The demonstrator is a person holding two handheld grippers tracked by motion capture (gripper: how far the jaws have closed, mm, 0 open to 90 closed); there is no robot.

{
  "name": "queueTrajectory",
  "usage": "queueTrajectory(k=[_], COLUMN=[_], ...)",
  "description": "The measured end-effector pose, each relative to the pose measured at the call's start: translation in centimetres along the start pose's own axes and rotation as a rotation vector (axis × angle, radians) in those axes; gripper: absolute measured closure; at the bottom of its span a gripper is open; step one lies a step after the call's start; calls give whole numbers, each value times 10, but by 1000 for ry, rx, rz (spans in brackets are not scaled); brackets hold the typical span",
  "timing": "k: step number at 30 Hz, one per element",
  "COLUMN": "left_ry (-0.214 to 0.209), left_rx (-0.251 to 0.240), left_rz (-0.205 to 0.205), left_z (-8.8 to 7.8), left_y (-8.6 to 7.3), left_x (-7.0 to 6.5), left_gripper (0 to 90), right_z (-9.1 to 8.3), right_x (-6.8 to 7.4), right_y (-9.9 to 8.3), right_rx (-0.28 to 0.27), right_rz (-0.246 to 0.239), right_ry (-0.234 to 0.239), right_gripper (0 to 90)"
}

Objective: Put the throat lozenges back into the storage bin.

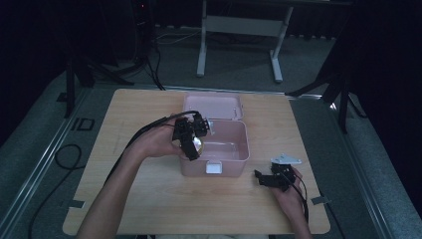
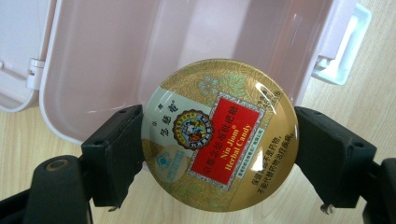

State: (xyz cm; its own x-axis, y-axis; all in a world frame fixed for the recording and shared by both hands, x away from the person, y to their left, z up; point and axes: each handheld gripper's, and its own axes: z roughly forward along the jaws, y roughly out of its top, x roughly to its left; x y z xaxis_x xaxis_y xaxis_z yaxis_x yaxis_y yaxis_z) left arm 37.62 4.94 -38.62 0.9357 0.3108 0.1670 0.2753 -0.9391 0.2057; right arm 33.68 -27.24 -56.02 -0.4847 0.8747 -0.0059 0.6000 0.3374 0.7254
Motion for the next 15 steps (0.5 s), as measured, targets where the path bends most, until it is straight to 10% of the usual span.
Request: queueTrajectory(k=[15], left_ry=[5], left_rx=[-46], left_rz=[-43], left_z=[-6], left_y=[-1], left_x=[4], left_gripper=[182], right_z=[0], right_x=[0], right_y=[0], right_rx=[0], right_rz=[-1], right_ry=[1], right_gripper=[168])
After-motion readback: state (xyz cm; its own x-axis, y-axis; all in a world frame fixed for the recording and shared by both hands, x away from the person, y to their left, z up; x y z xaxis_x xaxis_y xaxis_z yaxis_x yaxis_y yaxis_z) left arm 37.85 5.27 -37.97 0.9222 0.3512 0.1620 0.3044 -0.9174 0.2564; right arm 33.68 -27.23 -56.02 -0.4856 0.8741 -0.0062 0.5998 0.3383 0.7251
